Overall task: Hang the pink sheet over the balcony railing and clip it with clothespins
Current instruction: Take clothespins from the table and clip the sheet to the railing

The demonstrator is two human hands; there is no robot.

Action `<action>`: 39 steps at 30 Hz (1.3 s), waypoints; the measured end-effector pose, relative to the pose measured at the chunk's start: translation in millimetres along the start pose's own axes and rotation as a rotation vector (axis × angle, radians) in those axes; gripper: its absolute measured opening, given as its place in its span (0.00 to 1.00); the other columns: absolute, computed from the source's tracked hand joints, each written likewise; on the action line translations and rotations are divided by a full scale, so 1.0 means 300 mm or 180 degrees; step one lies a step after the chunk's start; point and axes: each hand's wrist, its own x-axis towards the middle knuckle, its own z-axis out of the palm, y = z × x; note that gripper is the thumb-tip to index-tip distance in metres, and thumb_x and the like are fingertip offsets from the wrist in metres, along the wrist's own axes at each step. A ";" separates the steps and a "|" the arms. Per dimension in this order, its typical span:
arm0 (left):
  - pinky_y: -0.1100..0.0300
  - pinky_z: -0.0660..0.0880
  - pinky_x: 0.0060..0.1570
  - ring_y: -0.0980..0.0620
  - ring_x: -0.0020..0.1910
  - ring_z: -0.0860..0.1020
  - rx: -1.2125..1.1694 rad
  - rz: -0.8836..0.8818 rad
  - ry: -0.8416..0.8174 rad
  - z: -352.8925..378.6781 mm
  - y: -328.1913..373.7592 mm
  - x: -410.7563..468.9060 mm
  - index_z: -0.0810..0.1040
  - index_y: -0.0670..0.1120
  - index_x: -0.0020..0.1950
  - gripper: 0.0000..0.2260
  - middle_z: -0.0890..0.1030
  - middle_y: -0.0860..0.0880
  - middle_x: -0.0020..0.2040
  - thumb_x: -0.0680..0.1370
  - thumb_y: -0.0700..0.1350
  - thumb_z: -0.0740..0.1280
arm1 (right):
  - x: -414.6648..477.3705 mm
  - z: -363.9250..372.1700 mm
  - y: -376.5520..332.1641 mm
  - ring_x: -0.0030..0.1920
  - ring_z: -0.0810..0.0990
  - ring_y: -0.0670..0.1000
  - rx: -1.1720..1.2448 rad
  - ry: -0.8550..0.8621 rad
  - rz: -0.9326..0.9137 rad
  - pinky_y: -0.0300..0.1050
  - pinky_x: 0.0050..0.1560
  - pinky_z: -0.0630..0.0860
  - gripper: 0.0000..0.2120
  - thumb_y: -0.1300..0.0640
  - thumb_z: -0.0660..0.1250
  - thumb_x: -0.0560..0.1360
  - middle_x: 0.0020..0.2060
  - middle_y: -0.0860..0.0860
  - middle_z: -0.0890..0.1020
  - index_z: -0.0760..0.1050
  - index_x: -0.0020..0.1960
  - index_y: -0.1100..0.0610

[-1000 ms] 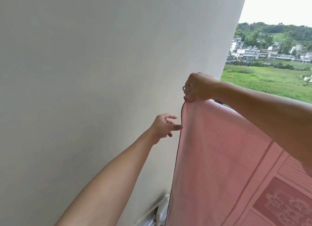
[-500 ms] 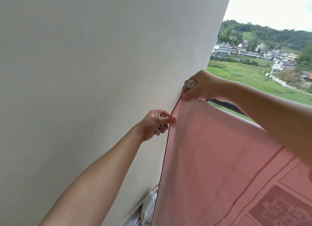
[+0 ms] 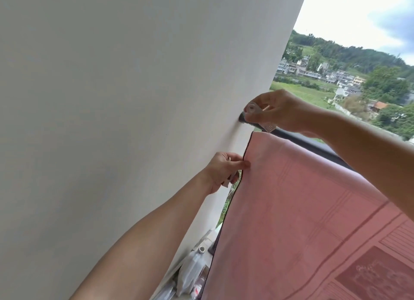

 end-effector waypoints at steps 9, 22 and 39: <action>0.64 0.67 0.22 0.53 0.20 0.73 -0.0007 0.0351 0.0322 -0.008 -0.022 0.001 0.82 0.38 0.41 0.03 0.76 0.48 0.26 0.72 0.36 0.74 | -0.026 0.060 -0.043 0.31 0.80 0.42 0.0699 -0.0375 0.0020 0.34 0.36 0.79 0.16 0.70 0.78 0.64 0.36 0.52 0.81 0.81 0.51 0.64; 0.63 0.67 0.23 0.52 0.22 0.72 -0.0335 0.0362 0.0365 -0.024 -0.041 -0.004 0.82 0.33 0.46 0.10 0.79 0.45 0.31 0.71 0.38 0.76 | 0.088 0.092 0.047 0.26 0.74 0.42 -0.1506 -0.0242 -0.0175 0.38 0.28 0.69 0.09 0.47 0.79 0.65 0.29 0.49 0.84 0.86 0.38 0.51; 0.63 0.68 0.24 0.52 0.24 0.68 -0.0324 0.0334 0.0130 -0.071 -0.021 0.008 0.81 0.37 0.47 0.07 0.76 0.42 0.35 0.72 0.37 0.75 | 0.100 0.085 0.085 0.37 0.77 0.48 -0.1226 -0.0654 0.0126 0.45 0.39 0.72 0.22 0.39 0.78 0.62 0.42 0.57 0.85 0.85 0.44 0.57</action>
